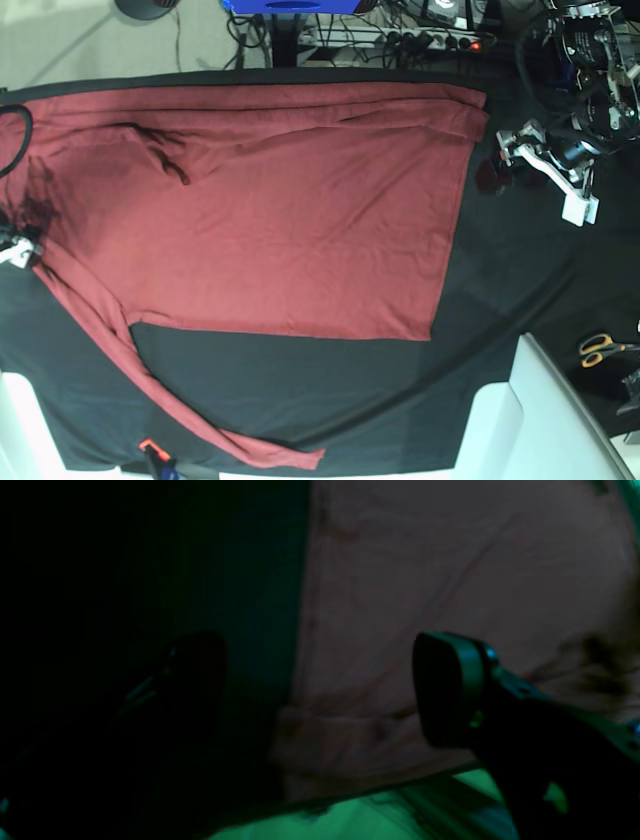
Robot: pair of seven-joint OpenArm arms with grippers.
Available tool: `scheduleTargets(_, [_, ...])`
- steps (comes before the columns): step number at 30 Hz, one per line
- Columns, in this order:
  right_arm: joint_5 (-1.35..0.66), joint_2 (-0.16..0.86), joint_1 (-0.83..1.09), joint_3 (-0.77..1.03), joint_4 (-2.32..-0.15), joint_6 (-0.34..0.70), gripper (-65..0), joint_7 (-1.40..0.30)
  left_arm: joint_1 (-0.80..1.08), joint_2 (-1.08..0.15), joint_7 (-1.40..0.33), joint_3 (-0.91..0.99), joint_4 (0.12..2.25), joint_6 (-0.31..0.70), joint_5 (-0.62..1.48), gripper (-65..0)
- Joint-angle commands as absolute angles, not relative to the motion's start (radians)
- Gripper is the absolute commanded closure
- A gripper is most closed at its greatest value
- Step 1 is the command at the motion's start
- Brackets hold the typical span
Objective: Fold the T-shirt properly
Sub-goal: 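Pinch the shirt's side edge with the right gripper and pull it outward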
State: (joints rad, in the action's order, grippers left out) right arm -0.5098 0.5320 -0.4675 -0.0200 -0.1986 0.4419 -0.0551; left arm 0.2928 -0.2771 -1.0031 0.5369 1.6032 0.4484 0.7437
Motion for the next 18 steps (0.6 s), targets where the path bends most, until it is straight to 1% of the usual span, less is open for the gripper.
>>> scheduleTargets(1, [-0.521,0.558,-0.492,-0.019,-0.208,0.446,-36.2,-0.035,0.288,-0.288,-0.987,0.539,1.618,0.455,0.745,-56.1])
scheduleTargets(2, [-0.521,0.558,-0.492,-0.019,-0.208,0.446,-32.0,-0.035,0.288,-0.280,-0.987,0.541,1.618,0.455,0.730,-56.1])
scheduleTargets(6, [-0.521,0.558,-0.493,-0.019,-0.211,0.446,-11.4,-0.035,0.288,-0.272,-0.987,0.545,1.618,0.455,0.714,-56.1])
scheduleTargets(7, [-0.521,0.558,-0.495,-0.019,-0.211,0.446,-7.4,-0.035,0.288,-0.272,-0.987,0.545,1.618,0.455,0.714,-56.1])
scheduleTargets(9, [-0.521,0.558,-0.495,-0.021,-0.211,0.446,-5.3,-0.035,0.288,-0.271,-0.987,0.545,1.618,0.455,0.714,-56.1])
scheduleTargets(12, [-0.521,0.558,-0.495,-0.021,-0.211,0.446,0.0,-0.035,0.288,-0.271,-0.987,0.542,1.618,0.455,0.714,-56.1])
scheduleTargets(14, [-0.521,0.558,-0.496,-0.019,-0.219,0.446,0.0,-0.035,0.288,-0.271,-0.987,0.541,1.618,0.455,0.714,-56.1])
scheduleTargets(18, [-0.521,0.559,-0.469,-0.018,-0.300,0.446,0.0,-0.038,0.288,-0.271,-0.987,0.539,1.618,0.455,0.714,-56.1])
